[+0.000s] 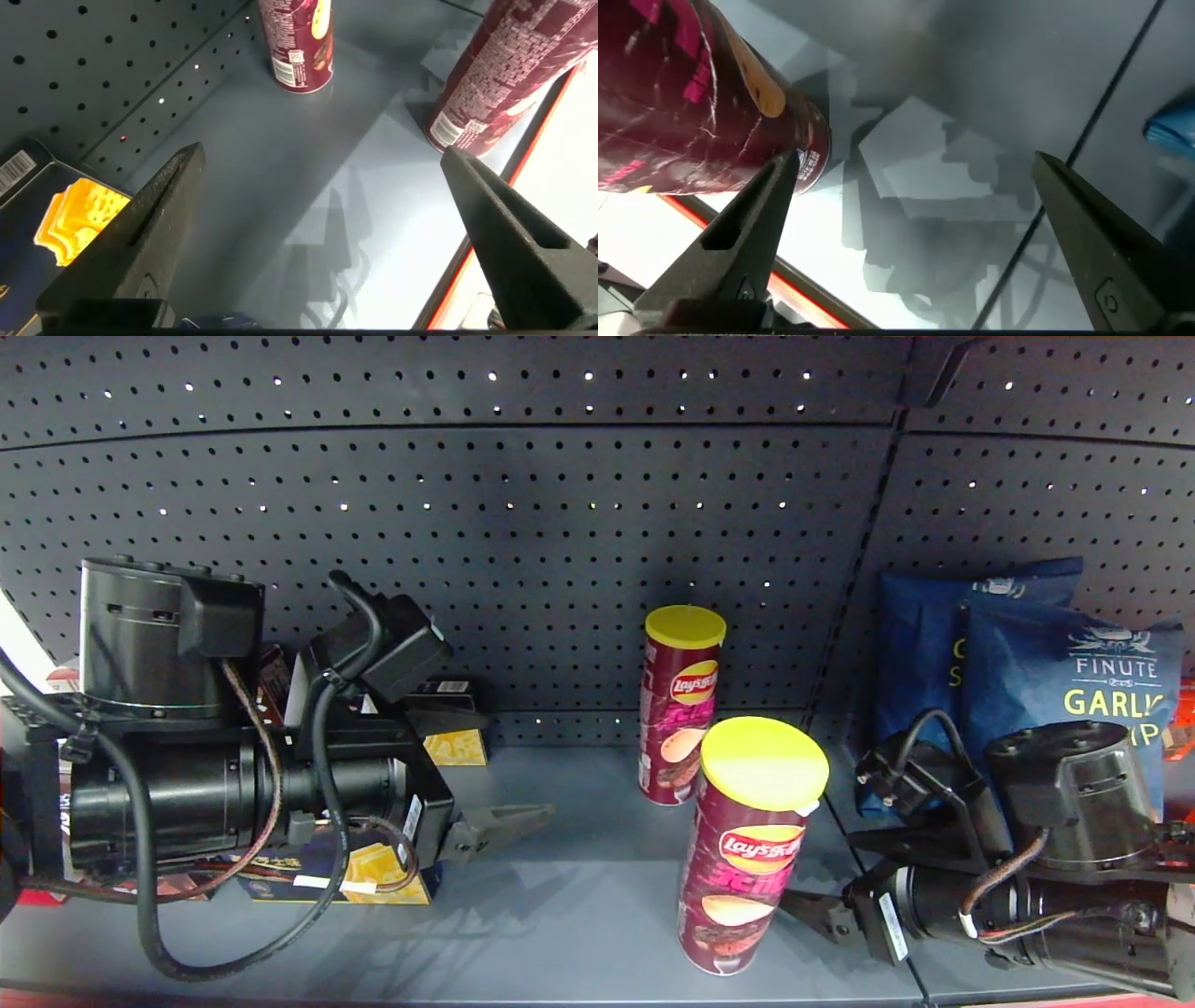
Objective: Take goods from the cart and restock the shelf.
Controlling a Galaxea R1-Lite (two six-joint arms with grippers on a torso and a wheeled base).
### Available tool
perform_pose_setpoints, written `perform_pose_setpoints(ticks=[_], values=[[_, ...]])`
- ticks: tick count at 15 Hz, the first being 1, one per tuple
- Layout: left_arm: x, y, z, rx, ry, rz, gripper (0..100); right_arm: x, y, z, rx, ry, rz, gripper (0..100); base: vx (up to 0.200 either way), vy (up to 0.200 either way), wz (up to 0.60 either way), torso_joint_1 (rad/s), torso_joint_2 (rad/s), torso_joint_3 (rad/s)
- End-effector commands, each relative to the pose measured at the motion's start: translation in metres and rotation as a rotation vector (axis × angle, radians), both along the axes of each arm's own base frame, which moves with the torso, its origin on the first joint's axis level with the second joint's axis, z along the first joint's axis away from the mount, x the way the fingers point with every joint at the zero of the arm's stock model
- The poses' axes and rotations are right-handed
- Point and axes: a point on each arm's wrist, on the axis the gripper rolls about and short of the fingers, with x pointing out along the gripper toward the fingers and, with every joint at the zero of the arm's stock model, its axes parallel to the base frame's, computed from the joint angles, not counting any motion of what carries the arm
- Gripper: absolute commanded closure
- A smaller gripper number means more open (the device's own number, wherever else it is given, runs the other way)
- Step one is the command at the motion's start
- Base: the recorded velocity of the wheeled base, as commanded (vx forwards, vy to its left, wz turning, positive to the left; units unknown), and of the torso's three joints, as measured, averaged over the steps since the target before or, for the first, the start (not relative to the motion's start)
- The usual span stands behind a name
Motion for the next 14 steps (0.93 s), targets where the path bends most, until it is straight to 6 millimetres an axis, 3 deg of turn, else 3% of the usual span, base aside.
perform_pose_setpoints(ticks=[1, 14], values=[[0.001, 0.0, -0.001, 0.002, 0.004, 0.0, 0, 0.003, 0.004, -0.001, -0.002, 0.005, 0.004, 0, 0.0, 0.0, 0.0, 0.0, 0.0, 0.0], [0.001, 0.0, -0.003, 0.002, 0.009, 0.001, 0, 0.011, 0.021, -0.003, -0.008, 0.01, 0.04, 0, 0.0, 0.0, 0.0, 0.0, 0.0, 0.0]])
